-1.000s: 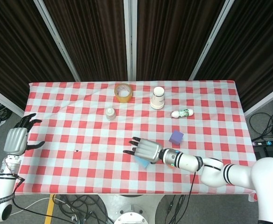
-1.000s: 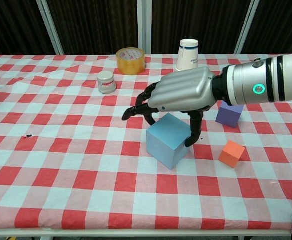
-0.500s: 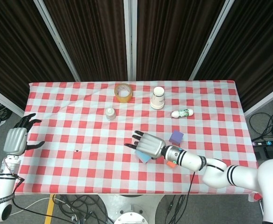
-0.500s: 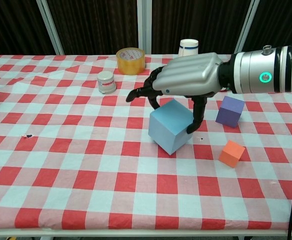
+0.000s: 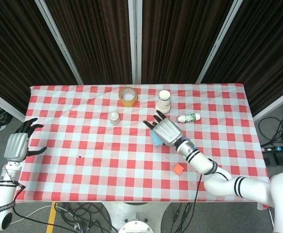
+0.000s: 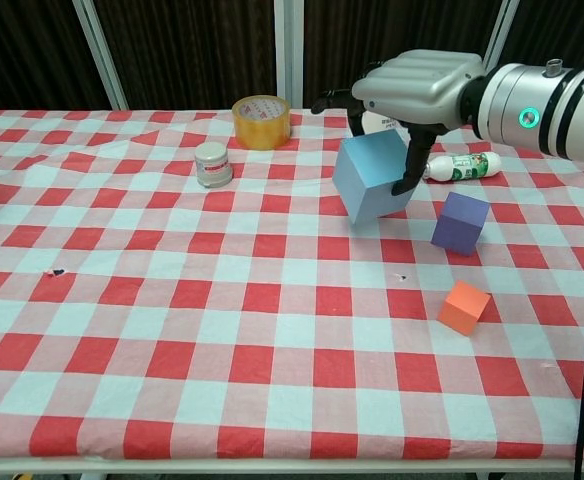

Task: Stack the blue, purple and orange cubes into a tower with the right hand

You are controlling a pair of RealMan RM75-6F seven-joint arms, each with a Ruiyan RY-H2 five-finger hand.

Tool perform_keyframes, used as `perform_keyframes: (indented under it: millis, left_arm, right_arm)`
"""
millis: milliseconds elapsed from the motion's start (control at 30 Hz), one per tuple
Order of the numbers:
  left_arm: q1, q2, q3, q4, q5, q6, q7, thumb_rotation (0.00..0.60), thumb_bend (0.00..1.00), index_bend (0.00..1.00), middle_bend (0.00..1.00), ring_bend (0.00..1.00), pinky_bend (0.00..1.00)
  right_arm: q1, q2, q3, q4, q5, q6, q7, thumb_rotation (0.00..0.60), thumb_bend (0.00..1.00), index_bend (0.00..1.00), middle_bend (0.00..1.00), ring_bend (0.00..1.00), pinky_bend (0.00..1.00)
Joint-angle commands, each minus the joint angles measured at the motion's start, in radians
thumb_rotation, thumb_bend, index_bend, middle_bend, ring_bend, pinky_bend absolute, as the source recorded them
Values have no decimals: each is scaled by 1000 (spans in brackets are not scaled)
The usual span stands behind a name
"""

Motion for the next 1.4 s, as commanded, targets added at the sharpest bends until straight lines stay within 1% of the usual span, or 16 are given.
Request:
perform_keyframes:
  millis: [33, 167, 267, 467, 733, 933, 1133, 1400]
  left_arm:
    - [0, 1, 0, -1, 0, 0, -4, 600, 111, 334, 240, 162, 288]
    - [0, 1, 1, -1, 1, -1, -10, 600, 112, 333, 240, 163, 287]
    - [0, 1, 2, 0, 3, -3, -15, 600, 111, 334, 240, 163, 287]
    - [-1, 1, 4, 1, 6, -3, -19, 600, 111, 334, 240, 163, 288]
    - [-1, 0, 5, 4, 6, -5, -22, 600, 110, 334, 240, 163, 287]
    - [-1, -1, 6, 8, 5, -8, -25, 600, 111, 333, 240, 163, 287]
    - [-2, -5, 6, 13, 6, -9, -28, 600, 112, 333, 240, 163, 288]
    - [-1, -6, 6, 19, 3, -12, -34, 600, 111, 334, 240, 163, 287]
  right_arm:
    - [-15, -44, 41, -26, 141, 71, -134, 600, 5, 89, 436, 134, 49]
    - [-10, -65, 44, -43, 234, 109, -227, 600, 6, 89, 438, 134, 44]
    - [-6, -73, 42, -56, 283, 128, -271, 600, 7, 89, 438, 136, 43]
    - [-2, -76, 35, -83, 350, 139, -305, 600, 7, 90, 439, 145, 43]
    - [11, -99, 38, -82, 397, 144, -310, 600, 7, 90, 439, 145, 44]
    - [21, -139, 38, -59, 430, 151, -310, 600, 7, 90, 441, 145, 38]
    - [29, -156, 34, -44, 448, 142, -310, 600, 5, 90, 439, 145, 30]
    - [41, -156, 39, -35, 471, 136, -305, 600, 0, 78, 384, 122, 3]
